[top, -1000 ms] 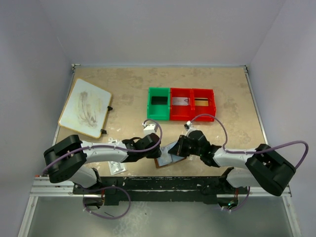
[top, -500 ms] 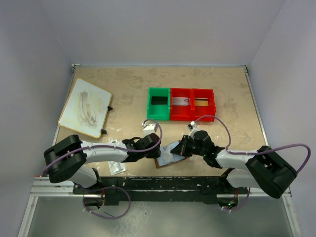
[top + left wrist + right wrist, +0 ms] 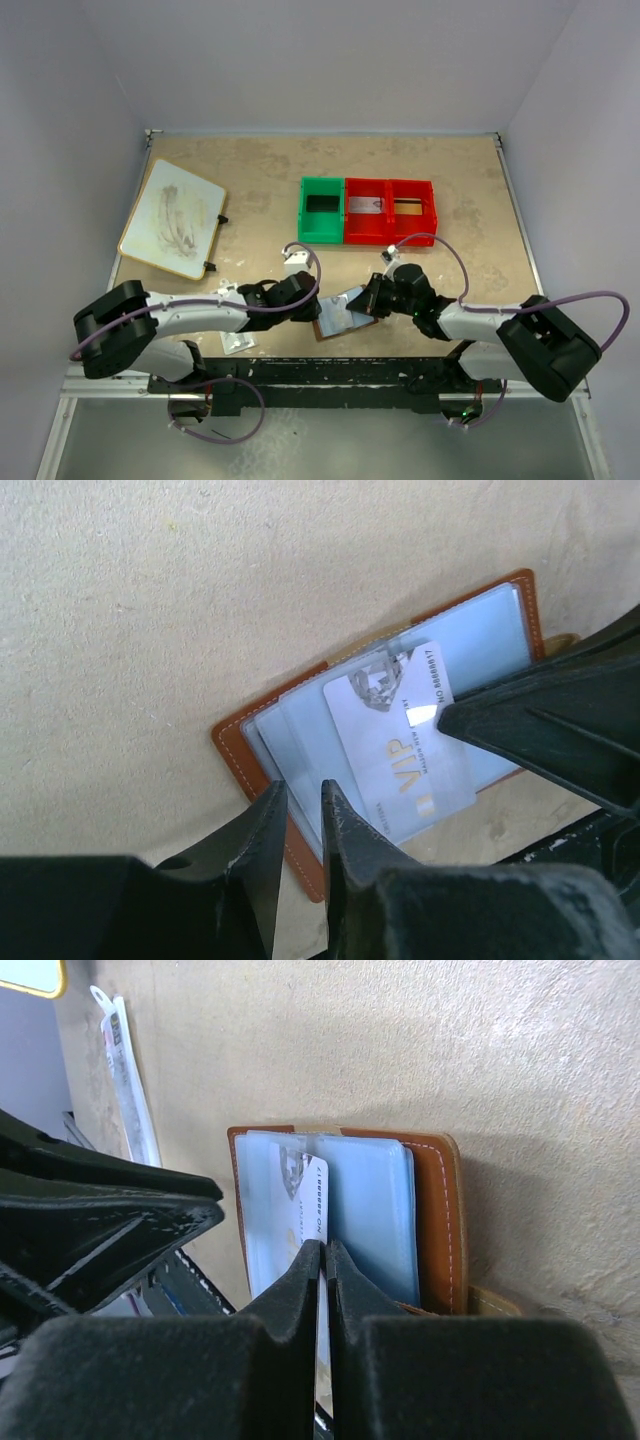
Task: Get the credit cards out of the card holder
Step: Remove the credit card from the card holder.
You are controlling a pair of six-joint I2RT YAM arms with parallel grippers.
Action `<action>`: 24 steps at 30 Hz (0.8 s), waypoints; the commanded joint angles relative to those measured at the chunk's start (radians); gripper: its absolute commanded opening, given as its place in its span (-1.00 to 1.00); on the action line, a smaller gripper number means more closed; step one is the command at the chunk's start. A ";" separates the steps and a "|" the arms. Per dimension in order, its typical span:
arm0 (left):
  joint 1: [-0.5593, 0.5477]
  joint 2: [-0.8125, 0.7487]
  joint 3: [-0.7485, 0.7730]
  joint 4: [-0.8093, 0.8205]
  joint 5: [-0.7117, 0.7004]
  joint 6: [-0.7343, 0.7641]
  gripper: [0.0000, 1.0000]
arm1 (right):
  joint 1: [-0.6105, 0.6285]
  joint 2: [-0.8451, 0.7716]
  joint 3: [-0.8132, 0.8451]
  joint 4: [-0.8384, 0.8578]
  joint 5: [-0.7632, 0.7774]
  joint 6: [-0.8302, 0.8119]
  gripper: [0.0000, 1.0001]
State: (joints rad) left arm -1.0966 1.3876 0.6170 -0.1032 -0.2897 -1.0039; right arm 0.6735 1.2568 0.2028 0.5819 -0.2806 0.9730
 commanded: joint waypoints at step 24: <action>-0.036 0.124 0.028 0.074 0.036 0.027 -0.61 | -0.005 0.043 -0.027 0.089 -0.019 0.023 -0.83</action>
State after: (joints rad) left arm -1.1229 1.4906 0.6441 0.0353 -0.2146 -1.0008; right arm 0.6716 1.3113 0.1749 0.6796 -0.2977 1.0100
